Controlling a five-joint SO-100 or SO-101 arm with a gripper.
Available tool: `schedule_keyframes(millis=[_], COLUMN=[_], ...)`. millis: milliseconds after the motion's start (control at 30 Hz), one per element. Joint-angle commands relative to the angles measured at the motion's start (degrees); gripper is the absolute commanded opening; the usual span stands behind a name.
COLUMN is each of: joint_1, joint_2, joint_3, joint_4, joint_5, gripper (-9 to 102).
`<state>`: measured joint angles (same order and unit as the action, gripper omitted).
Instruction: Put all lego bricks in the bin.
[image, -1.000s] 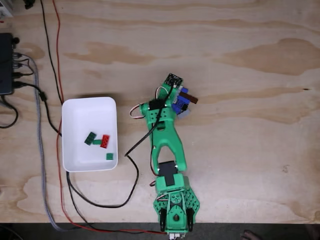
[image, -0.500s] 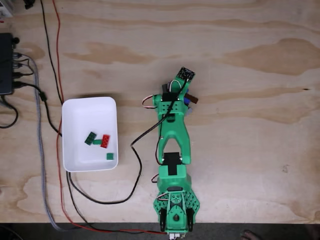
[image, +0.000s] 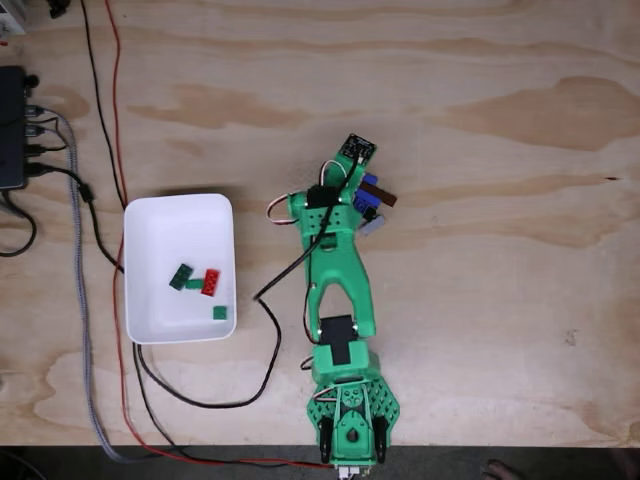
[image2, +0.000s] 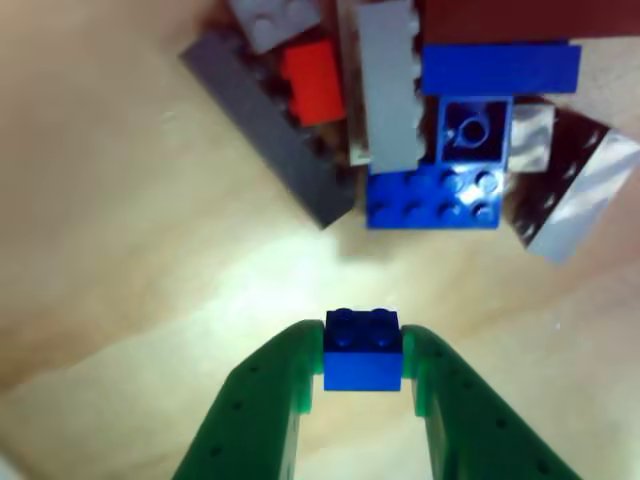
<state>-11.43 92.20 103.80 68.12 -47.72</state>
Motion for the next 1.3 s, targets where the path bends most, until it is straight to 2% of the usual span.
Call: schedule_keyframes(millis=[0, 133, 200, 333, 400, 467, 533, 667, 767, 833, 933, 1067, 1267], joint_1=[-11.6, -32.3, -39.3, -45.2, -45.8, -45.0, -42.5, -31.6, -14.2, -1.2, 10.5, 14.5, 16.2], joint_2=[31.5, 24.6, 17.2, 1.8, -3.4, -4.2, -0.9, 14.2, 21.6, 22.5, 20.9, 16.3, 11.0], joint_3=[-7.5, -18.5, -20.7, -25.2, -26.0, -23.2, -19.5, -19.2, -17.1, -10.2, 1.7, 12.6, 16.7], joint_4=[10.6, 19.7, 18.6, 13.3, 12.0, 9.7, 7.6, 12.9, 17.7, 16.3, 11.3, 5.9, -2.8], joint_5=[8.2, 16.3, 20.1, 22.3, 22.2, 22.0, 21.9, 18.5, 8.1, 0.0, -7.5, -10.1, -4.4], gripper=[0, 0, 0, 0, 8, 26, 35, 35, 35, 34, 32, 32, 30])
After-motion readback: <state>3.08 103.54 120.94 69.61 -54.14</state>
